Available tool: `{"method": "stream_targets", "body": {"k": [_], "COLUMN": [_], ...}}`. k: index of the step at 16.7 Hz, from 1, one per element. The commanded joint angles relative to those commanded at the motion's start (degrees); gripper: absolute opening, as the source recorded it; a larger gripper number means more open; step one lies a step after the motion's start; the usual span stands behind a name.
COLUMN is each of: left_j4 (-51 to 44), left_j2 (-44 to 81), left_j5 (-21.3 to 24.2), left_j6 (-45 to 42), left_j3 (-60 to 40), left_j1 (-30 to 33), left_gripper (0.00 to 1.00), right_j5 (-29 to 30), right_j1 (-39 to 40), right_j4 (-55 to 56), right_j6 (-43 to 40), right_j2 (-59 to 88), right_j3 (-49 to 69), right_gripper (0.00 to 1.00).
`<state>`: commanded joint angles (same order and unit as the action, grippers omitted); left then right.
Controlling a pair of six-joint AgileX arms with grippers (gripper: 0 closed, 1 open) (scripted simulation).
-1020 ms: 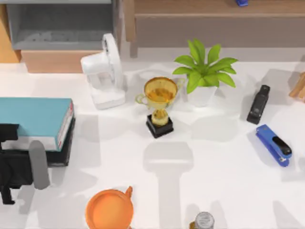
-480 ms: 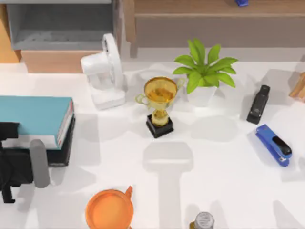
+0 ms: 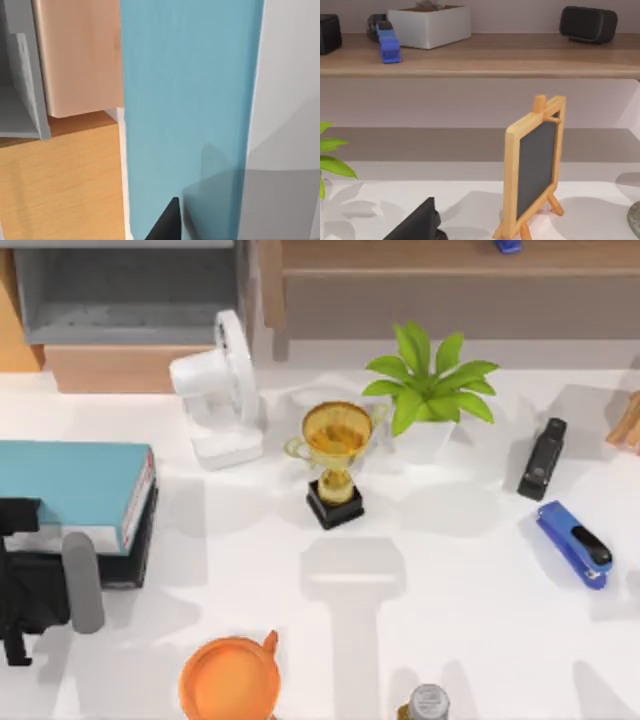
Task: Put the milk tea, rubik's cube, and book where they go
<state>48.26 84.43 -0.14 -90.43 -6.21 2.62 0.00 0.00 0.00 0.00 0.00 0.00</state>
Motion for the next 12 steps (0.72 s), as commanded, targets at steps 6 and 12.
{"method": "stream_targets", "body": {"k": [6,12], "left_j4": [0.0,0.0], "left_j2": [0.0,0.0], "left_j5": [0.0,0.0], "left_j6": [0.0,0.0], "left_j3": [0.0,0.0], "left_j1": [0.0,0.0], "left_gripper": [0.98,1.00], "right_j5": [0.0,0.0], "right_j1": [0.0,0.0], "right_j4": [0.0,0.0], "right_j6": [0.0,0.0], "right_j2": [0.0,0.0], "right_j3": [0.0,0.0], "right_gripper": [1.00,1.00]}}
